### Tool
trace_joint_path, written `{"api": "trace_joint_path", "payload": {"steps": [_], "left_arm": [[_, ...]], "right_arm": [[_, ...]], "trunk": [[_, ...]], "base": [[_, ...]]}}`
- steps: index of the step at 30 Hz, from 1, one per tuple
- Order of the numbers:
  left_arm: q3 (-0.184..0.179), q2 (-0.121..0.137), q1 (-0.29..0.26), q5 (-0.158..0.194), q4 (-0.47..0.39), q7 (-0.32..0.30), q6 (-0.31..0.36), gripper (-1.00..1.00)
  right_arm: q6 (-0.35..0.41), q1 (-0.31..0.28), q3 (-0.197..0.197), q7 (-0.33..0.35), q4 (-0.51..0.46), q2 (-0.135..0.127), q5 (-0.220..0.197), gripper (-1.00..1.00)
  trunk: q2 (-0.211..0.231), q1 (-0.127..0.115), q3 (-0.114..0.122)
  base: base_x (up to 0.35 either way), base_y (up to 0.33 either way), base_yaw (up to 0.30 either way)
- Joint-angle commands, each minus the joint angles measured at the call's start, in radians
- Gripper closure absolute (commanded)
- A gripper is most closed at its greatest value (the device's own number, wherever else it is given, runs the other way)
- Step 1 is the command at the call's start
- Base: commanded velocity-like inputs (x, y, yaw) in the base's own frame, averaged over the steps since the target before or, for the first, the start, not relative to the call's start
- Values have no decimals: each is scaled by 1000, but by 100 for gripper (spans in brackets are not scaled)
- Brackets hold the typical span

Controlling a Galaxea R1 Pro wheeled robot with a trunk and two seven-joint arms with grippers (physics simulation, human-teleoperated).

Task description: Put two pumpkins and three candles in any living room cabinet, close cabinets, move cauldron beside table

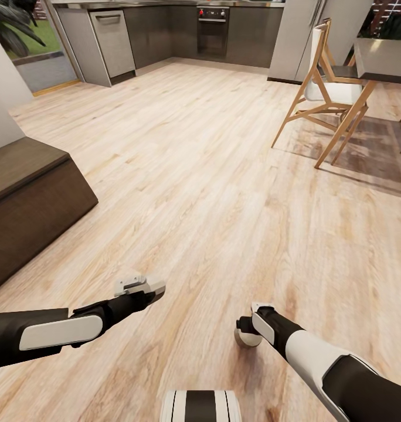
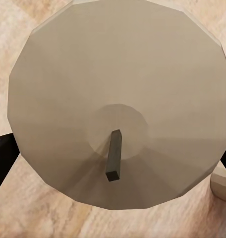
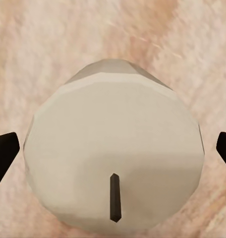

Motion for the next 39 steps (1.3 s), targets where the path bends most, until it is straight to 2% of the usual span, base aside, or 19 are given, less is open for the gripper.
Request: {"api": "trace_joint_path", "payload": {"steps": [1, 6, 20, 29, 30, 39], "left_arm": [[-2, 0, -2, 5, -1, 2, -6, 100], [-2, 0, -2, 5, -1, 1, -6, 100], [-2, 1, -2, 5, -1, 2, -6, 100], [-1, 1, -2, 7, -1, 2, -6, 100], [-1, 1, -2, 7, -1, 2, -6, 100], [-1, 3, -2, 7, -1, 2, -6, 100]], "right_arm": [[4, 0, 8, -7, -2, 0, -10, -100], [4, 0, 8, -7, -2, 0, -10, -100], [4, 0, 9, -7, -2, 0, -10, -100], [4, 0, 9, -7, -2, 0, -10, -100], [4, 0, 9, -7, -2, 0, -10, 100], [4, 0, 9, -7, -3, 0, -9, 100]], "trunk": [[0, 0, -1], [0, 0, -1], [-4, 6, -55], [-4, 6, -55], [-4, 6, -55], [-4, 6, -55]], "base": [[0, 0, 0], [0, 0, 0], [0, 0, 0], [0, 0, 0], [0, 0, 0], [0, 0, 0]]}}
